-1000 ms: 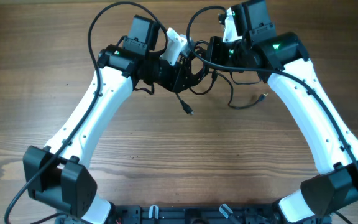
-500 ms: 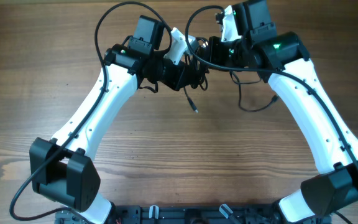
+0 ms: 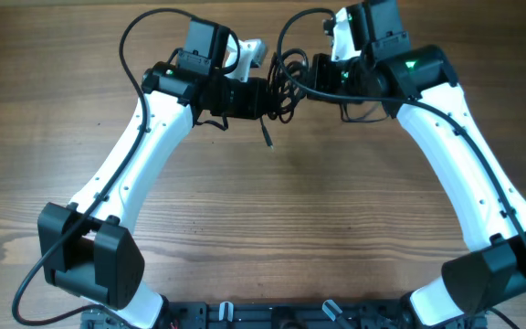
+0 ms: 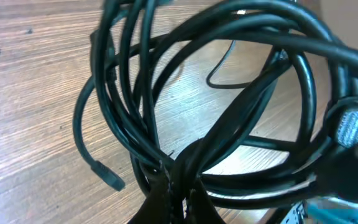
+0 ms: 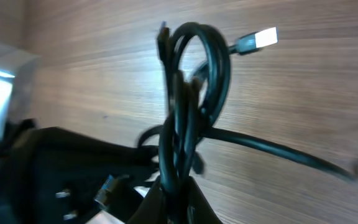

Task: Untangle cables
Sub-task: 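Hold the bundle with both grippers and pull loops apart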

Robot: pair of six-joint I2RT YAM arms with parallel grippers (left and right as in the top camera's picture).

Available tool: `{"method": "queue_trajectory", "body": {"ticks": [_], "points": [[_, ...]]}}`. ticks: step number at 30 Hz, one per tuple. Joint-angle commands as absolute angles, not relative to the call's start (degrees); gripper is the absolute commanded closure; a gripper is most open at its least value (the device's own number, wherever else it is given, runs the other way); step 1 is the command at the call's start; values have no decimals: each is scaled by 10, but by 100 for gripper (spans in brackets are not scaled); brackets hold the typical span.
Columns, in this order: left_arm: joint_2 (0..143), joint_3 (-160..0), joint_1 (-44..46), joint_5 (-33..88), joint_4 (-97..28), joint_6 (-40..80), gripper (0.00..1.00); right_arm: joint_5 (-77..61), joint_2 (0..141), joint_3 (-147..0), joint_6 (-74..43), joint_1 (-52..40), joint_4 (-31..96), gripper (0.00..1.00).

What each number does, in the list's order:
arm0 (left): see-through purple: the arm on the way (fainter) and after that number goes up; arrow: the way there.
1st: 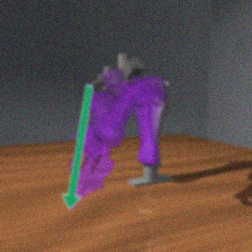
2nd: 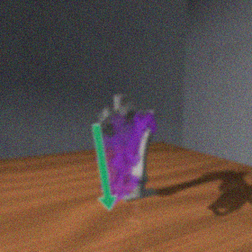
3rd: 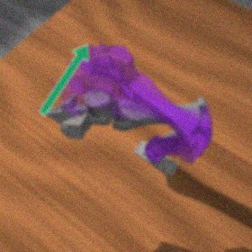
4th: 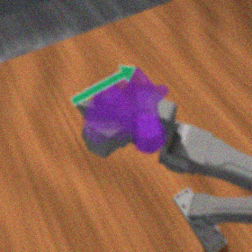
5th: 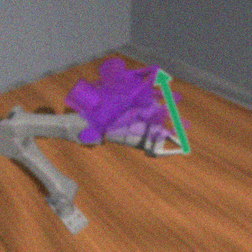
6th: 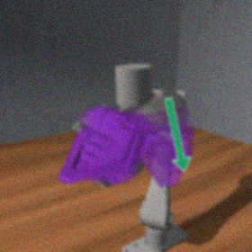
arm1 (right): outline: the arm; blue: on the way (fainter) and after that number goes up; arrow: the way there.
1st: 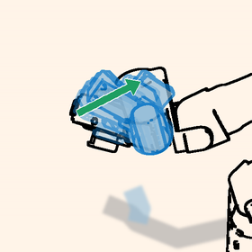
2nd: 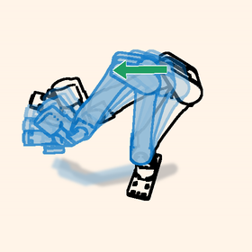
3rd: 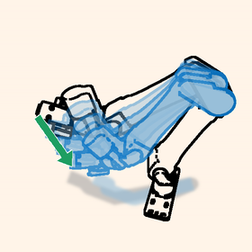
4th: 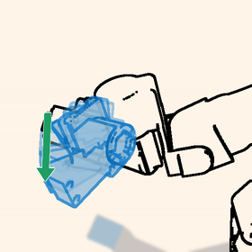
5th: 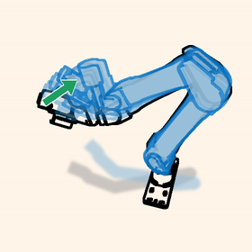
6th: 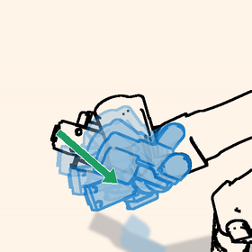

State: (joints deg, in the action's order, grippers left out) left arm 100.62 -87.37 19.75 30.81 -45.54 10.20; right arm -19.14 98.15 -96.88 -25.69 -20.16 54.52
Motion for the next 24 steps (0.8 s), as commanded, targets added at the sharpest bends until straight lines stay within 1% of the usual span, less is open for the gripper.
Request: {"method": "queue_trajectory", "body": {"ticks": [1, 3, 7, 8, 10, 11, 13, 16, 18, 19, 21, 24], "points": [[1014, -880, 165, 146, -463, 171, 96, -30, 975, -970, -274, -190, 569, 96], [1014, -880, 165, 129, -463, 174, 96, 38, 975, -970, -283, -190, 575, 96], [1014, -880, 165, 123, -463, 174, 96, 94, 975, -971, -291, -190, 576, 94], [1014, -880, 165, 123, -463, 174, 96, 70, 975, -973, -283, -188, 575, 85], [1014, -880, 165, 124, -463, 175, 96, -3, 975, -977, -247, -185, 565, 73], [1014, -880, 166, 126, -463, 177, 96, -69, 975, -981, -217, -185, 553, 68], [1014, -880, 166, 137, -463, 187, 96, -182, 975, -987, -185, -185, 533, 65], [1013, -881, 164, 218, -452, 187, 96, -284, 975, -986, -189, -189, 507, 63], [1010, -881, 161, 269, -444, 191, 96, -284, 975, -985, -221, -189, 506, 63], [1007, -881, 156, 291, -439, 215, 96, -284, 975, -984, -239, -189, 505, 63], [1001, -881, 143, 318, -432, 281, 96, -289, 975, -978, -257, -189, 498, 68], [1000, -881, 125, 393, -409, 342, 96, -306, 980, -978, -257, -200, 491, 69]]}}
